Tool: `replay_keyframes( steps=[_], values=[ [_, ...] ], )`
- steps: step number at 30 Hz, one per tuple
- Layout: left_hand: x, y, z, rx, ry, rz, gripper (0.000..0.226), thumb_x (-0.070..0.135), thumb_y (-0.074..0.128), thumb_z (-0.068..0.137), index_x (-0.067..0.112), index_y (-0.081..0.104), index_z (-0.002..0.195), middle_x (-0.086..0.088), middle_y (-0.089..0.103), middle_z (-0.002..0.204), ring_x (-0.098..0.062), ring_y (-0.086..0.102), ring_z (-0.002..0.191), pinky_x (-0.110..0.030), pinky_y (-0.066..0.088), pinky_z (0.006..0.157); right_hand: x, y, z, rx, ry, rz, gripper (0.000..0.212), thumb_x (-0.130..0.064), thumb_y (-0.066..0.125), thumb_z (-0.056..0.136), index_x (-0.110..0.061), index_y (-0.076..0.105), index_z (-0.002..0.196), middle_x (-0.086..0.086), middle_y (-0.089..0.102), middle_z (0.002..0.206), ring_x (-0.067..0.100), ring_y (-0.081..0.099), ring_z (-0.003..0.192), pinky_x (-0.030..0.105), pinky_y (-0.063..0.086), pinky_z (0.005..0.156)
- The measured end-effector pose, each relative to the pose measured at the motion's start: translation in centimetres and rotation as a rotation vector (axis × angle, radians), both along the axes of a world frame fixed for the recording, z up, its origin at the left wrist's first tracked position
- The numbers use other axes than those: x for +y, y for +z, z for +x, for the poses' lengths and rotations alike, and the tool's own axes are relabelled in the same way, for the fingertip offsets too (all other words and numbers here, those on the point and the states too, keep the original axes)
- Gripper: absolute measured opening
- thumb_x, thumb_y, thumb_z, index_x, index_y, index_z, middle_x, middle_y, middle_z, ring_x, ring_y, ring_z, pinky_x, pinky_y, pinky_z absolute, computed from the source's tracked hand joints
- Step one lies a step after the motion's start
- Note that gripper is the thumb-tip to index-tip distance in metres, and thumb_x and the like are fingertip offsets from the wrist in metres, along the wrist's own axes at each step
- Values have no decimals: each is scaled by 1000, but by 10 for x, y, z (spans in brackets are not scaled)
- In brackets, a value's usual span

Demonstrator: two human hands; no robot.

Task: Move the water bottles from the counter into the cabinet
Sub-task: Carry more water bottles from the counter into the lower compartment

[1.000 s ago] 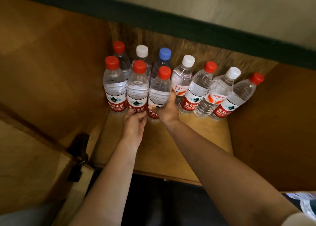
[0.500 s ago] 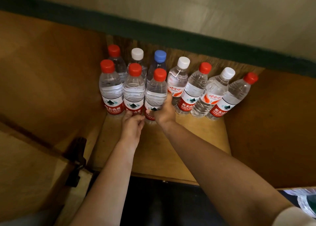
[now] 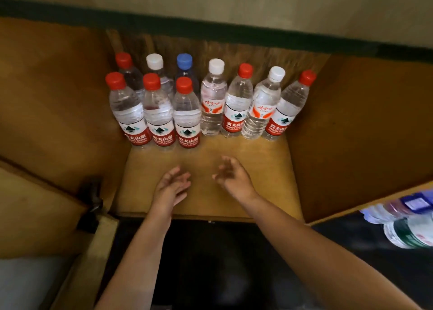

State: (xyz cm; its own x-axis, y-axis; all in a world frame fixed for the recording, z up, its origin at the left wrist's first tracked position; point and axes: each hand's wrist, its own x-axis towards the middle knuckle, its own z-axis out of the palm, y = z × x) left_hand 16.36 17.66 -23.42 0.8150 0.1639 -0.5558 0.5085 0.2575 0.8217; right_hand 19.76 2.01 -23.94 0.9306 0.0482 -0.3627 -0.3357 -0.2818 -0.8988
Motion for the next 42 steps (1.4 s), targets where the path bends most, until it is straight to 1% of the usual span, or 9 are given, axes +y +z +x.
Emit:
replay_keyframes(
  steps=[4,7,13,19,27,31,36,39,42],
  values=[
    [-48,-5,-45,30,-171,117,30,4,50,90,17,54,117,-1,66,103,-15,61,87,-31,43,82,-64,-10,-66,88,51,24,23,-3,55,88,-23,58,100,-4,60,88,12,60,85,26,50,77],
    [-83,-15,-80,24,-332,228,26,4,47,91,20,57,109,3,68,89,-12,61,73,-26,43,69,-113,-16,-112,150,59,47,30,0,52,89,-29,58,88,-4,63,77,8,61,67,19,47,60],
    [-177,-17,-120,57,-549,286,27,10,50,92,33,61,102,4,71,88,-11,65,79,-25,44,69,-233,-11,-179,97,-145,50,32,9,53,85,-21,63,90,0,65,71,7,61,59,18,46,57],
    [-294,-4,-124,-59,-739,278,32,7,51,91,28,58,113,7,67,102,-2,63,90,-12,46,70,-351,-6,-223,51,-448,21,30,10,51,86,-17,63,95,3,65,77,19,62,72,25,49,64],
    [-418,16,-80,-407,-559,372,74,4,66,81,17,27,143,-3,38,142,-11,41,123,-38,41,103,-419,5,-205,-112,-587,-68,61,-6,73,75,-21,43,126,-2,50,114,13,53,103,28,47,87],
    [-445,33,-65,-644,-385,418,51,22,62,87,19,39,133,-3,46,134,-12,46,122,-39,38,107,-424,11,-179,-293,-515,-91,71,-13,79,69,-33,38,123,-4,46,122,3,49,108,11,41,86],
    [-463,56,-43,-786,-343,682,49,40,65,81,16,53,121,-1,54,118,-19,51,114,-34,42,98,-423,20,-157,-476,-397,-87,75,-24,82,61,-52,36,113,-37,46,111,-17,45,108,0,37,85],
    [-465,64,-35,-801,-389,858,42,37,71,74,16,61,109,0,56,104,-22,54,102,-29,42,87,-426,21,-149,-477,-346,-115,71,-28,81,59,-58,38,107,-33,51,108,-14,48,105,5,39,84],
    [-456,69,-28,-784,-492,761,45,24,76,73,17,61,114,-2,63,112,-19,58,105,-30,45,92,-434,16,-149,-420,-290,-143,69,-32,81,64,-45,40,119,-16,54,120,1,52,113,24,44,91]
  ],
)
